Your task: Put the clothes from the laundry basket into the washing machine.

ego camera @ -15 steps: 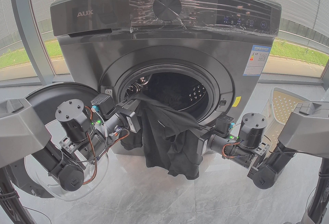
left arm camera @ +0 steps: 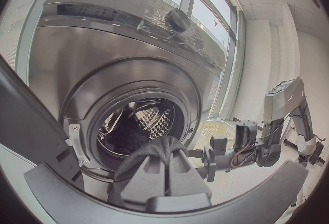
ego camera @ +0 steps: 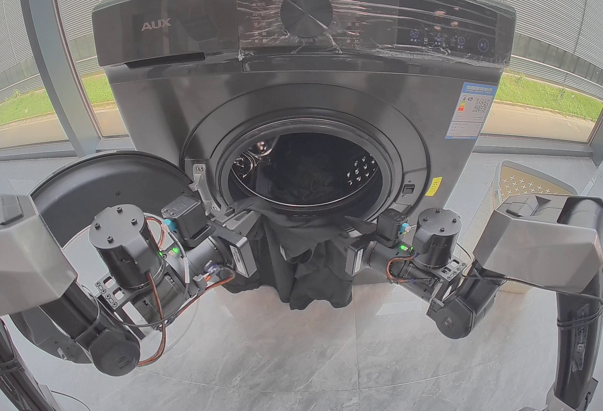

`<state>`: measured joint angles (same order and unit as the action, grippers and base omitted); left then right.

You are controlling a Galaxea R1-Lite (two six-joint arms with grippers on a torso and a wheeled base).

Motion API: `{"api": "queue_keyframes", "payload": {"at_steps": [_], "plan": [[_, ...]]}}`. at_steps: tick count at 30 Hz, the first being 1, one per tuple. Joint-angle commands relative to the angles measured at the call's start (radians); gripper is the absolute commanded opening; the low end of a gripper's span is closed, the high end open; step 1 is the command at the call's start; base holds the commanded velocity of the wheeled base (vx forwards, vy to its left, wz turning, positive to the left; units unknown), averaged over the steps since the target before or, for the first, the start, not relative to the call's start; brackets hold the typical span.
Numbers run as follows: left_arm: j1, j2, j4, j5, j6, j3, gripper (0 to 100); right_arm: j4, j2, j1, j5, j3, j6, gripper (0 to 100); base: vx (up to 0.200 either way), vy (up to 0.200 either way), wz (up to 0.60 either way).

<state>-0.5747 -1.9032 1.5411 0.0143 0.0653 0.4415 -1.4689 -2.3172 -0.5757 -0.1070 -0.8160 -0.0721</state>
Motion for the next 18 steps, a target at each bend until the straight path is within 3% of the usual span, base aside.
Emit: {"api": "queue_keyframes", "payload": {"at_steps": [1, 11, 18], "plan": [[-0.037, 0.016, -0.001, -0.005, -0.002, -0.007, 0, 0.001, -0.044, -0.009, 0.000, 0.029, 0.002, 100, 0.000, 0.000, 0.00], [-0.039, -0.004, -0.012, -0.013, -0.001, 0.039, 0, 0.006, -0.074, -0.032, 0.001, 0.070, 0.005, 100, 0.000, 0.000, 0.00], [-0.031, -0.027, -0.035, -0.053, -0.002, 0.083, 0, -0.004, -0.085, -0.067, -0.017, 0.115, 0.015, 100, 0.000, 0.000, 0.00]]}}
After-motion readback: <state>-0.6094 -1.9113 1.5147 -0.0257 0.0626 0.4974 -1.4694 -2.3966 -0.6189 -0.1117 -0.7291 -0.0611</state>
